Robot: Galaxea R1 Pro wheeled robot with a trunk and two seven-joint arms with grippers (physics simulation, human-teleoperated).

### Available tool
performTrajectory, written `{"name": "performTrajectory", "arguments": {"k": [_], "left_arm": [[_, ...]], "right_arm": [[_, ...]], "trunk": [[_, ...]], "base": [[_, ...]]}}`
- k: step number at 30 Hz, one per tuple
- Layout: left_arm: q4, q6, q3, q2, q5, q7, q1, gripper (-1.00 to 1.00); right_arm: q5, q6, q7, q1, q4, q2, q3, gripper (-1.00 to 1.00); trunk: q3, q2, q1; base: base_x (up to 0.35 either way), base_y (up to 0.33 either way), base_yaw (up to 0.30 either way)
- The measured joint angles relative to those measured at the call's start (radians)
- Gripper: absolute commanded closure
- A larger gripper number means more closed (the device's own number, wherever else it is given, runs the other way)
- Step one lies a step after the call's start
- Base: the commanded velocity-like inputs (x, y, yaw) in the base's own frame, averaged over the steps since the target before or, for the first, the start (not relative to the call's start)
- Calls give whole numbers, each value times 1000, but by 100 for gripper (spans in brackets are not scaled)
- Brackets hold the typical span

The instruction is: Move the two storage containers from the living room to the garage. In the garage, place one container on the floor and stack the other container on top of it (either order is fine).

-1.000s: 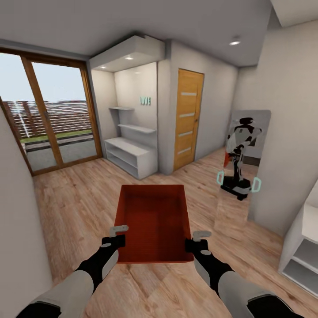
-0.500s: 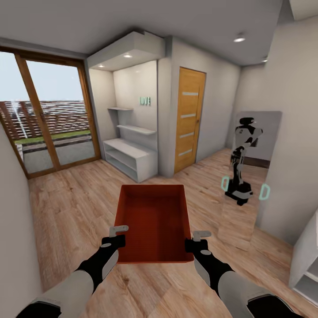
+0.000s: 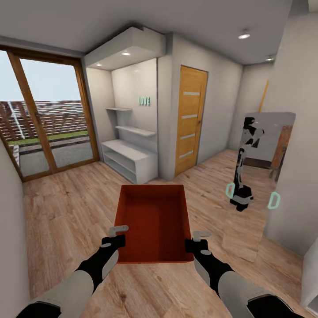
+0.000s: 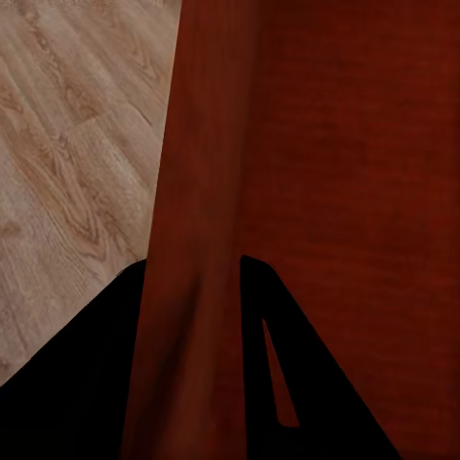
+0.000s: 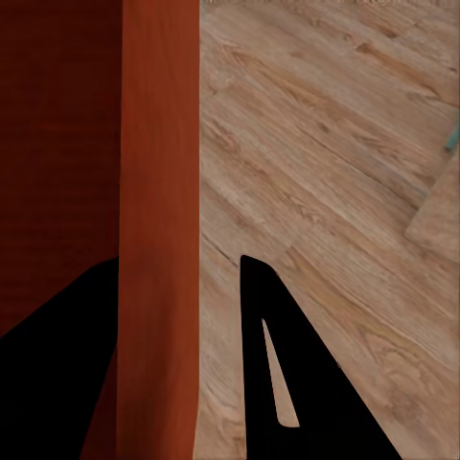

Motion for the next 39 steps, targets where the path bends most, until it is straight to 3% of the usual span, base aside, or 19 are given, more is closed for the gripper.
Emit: {"name": "performTrajectory", "arguments": {"k": [39], "left_arm": [[-1, 0, 1, 0, -1, 0, 0, 100]], "right_arm": [[0, 0, 0, 0, -1, 0, 0, 100]], "trunk": [[0, 0, 0]], "base": [[323, 0, 0]]}}
